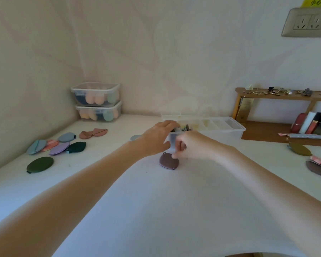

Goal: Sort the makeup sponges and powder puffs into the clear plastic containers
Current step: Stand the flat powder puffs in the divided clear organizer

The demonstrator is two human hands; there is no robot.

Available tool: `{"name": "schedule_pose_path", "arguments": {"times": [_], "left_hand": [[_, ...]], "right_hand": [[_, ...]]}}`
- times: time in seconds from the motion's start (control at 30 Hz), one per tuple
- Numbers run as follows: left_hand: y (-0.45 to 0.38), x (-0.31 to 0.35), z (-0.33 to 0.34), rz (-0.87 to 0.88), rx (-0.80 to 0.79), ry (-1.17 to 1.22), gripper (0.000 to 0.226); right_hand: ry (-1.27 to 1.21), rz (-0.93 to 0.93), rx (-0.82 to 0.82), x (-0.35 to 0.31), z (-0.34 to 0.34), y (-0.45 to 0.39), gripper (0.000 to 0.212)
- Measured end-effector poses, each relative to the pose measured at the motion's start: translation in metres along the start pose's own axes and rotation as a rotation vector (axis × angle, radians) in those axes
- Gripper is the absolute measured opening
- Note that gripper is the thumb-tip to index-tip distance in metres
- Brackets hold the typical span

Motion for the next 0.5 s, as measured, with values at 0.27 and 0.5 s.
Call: {"name": "schedule_pose_path", "arguments": {"times": [0.27, 0.5], "left_hand": [[0.024, -0.056, -0.008, -0.416, 0.047, -0.045, 0.054], [0.030, -0.044, -0.005, -0.299, -0.275, 0.034, 0.035]], "right_hand": [[-0.107, -0.066, -0.001, -0.010, 0.015, -0.002, 0.036], [-0.426, 0.105, 0.407, 0.015, -0.030, -0.011, 0.028]]}}
Point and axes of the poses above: each hand's wrist, its own y-axis away from the middle knuckle, its own z-axis out of the palm, x = y × z, the point moved 4 cm from there along -y, towards the middle knuckle, and after that the axes turned 15 degrees about y, right-handed, at the moved point
